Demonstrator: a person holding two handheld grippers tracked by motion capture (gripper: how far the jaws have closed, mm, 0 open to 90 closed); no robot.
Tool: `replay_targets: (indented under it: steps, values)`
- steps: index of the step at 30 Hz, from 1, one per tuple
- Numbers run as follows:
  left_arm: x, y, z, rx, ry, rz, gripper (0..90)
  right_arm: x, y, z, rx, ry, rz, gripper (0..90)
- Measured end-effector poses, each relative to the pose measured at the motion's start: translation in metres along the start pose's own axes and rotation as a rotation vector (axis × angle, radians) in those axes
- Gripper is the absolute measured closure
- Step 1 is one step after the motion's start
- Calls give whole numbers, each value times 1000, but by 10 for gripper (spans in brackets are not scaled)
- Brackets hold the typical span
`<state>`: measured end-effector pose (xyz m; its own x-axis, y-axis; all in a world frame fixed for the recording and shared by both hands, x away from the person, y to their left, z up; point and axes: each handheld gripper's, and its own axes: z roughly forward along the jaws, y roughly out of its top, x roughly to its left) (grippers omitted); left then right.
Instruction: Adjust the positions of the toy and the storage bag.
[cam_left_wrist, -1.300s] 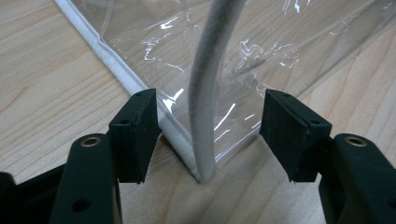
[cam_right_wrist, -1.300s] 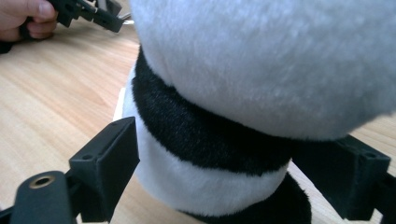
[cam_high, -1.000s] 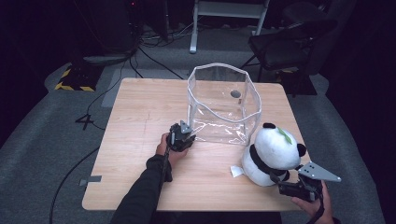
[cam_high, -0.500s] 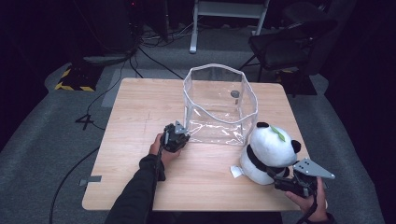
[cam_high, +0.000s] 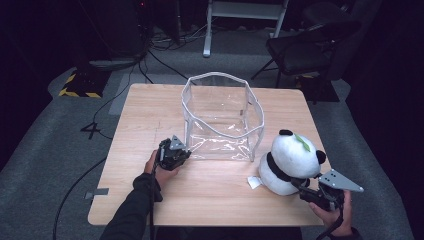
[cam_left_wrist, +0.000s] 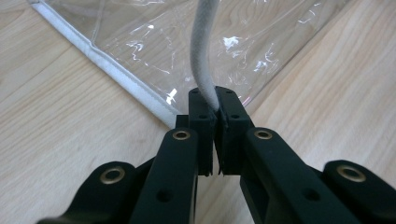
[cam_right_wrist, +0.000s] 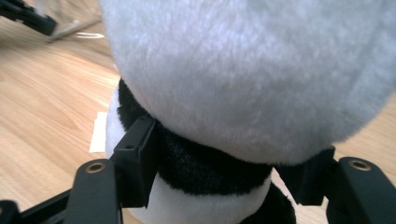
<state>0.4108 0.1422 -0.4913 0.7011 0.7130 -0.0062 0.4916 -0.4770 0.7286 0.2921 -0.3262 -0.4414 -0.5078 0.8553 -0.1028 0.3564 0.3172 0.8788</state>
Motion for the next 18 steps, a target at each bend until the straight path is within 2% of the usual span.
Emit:
replay_targets:
  steps: [6, 12, 13, 15, 16, 17, 18]
  values:
    - [1, -11, -9, 8, -13, -17, 861, -2, 2, 4, -1, -11, -7, 373]
    - [-5, -18, -17, 1, 13, -11, 831, -9, 1, 5, -4, 9, 18, 334]
    - [-7, -21, -20, -15, 16, -30, 789, -10, 1, 6, -5, 16, 19, 310]
    - [-8, -24, -23, -21, 32, -41, 678, -10, 2, 9, 1, 11, 32, 214]
    - [-8, -25, -25, -23, 35, -46, 654, -9, 2, 10, 3, 2, 42, 165]
    - [-10, -27, -27, -29, 39, -51, 654, -9, 2, 10, 3, 2, 42, 165]
    - [-11, -29, -29, -30, 45, -54, 617, -9, 2, 11, 7, -7, 53, 145]
